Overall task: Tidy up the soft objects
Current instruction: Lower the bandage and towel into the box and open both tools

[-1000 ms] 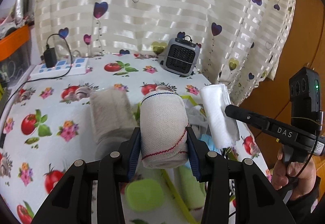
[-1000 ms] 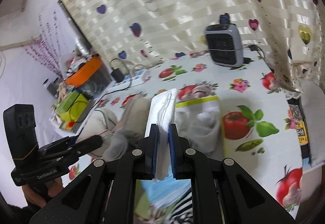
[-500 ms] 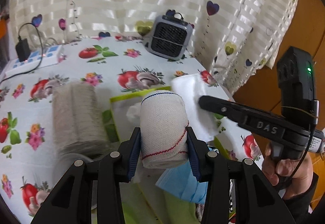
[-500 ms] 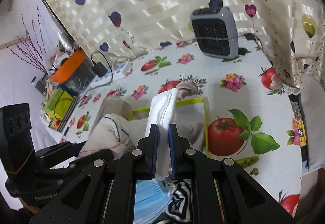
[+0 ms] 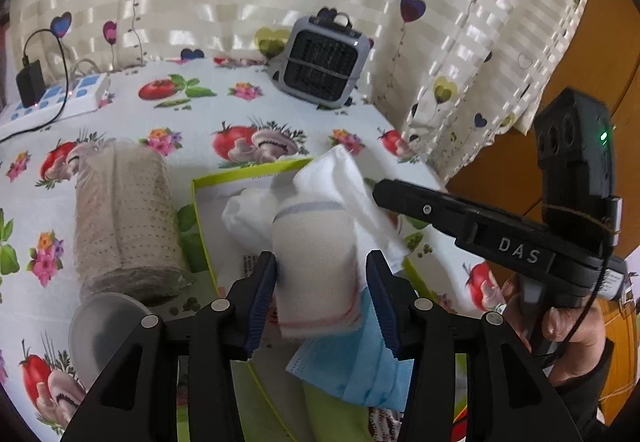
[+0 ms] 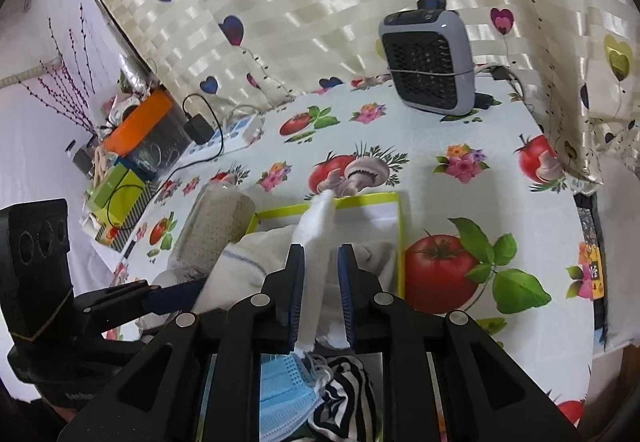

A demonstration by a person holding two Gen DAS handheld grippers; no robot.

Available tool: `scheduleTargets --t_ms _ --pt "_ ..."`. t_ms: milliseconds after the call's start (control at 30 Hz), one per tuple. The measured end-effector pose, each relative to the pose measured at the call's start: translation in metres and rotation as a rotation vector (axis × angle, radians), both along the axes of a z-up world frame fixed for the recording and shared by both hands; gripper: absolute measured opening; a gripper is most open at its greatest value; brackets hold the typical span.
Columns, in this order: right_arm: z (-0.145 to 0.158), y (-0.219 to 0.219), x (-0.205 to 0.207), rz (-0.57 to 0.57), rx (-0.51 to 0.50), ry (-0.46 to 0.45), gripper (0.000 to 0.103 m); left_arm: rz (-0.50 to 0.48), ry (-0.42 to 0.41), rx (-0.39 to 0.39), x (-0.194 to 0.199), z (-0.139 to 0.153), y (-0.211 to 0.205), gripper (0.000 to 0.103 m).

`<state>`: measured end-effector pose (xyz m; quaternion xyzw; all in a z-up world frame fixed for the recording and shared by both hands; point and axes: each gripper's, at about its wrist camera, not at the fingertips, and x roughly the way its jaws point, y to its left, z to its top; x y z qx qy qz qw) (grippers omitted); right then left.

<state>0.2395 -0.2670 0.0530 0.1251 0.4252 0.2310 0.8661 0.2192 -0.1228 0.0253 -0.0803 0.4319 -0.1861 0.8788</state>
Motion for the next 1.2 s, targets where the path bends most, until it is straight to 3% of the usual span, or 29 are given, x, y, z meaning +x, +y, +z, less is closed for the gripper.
scheduleTargets --t_ms 300,467,733,1067,1133,1200 --pt "0.004 -0.01 -0.015 -0.033 0.044 -0.015 0.018 0.021 -0.011 -0.041 -0.006 0.002 0.011 0.048" --pt "0.008 -0.009 -0.023 -0.023 0.056 -0.027 0.018 0.049 -0.036 -0.029 -0.008 0.006 0.014 0.032" --pt "0.015 -0.009 -0.037 -0.013 0.071 -0.049 0.018 0.006 -0.021 -0.001 -0.011 0.002 0.006 0.031" --pt "0.022 0.0 -0.088 -0.056 0.037 -0.071 0.018 0.018 -0.068 0.049 -0.051 0.017 0.01 0.031" --pt "0.026 0.005 -0.104 -0.062 0.003 -0.091 0.024 0.023 -0.077 0.069 -0.066 0.019 0.011 0.032" --pt "0.03 0.012 -0.119 -0.068 -0.039 -0.113 0.045 0.028 -0.089 0.084 -0.08 0.021 0.012 0.032"
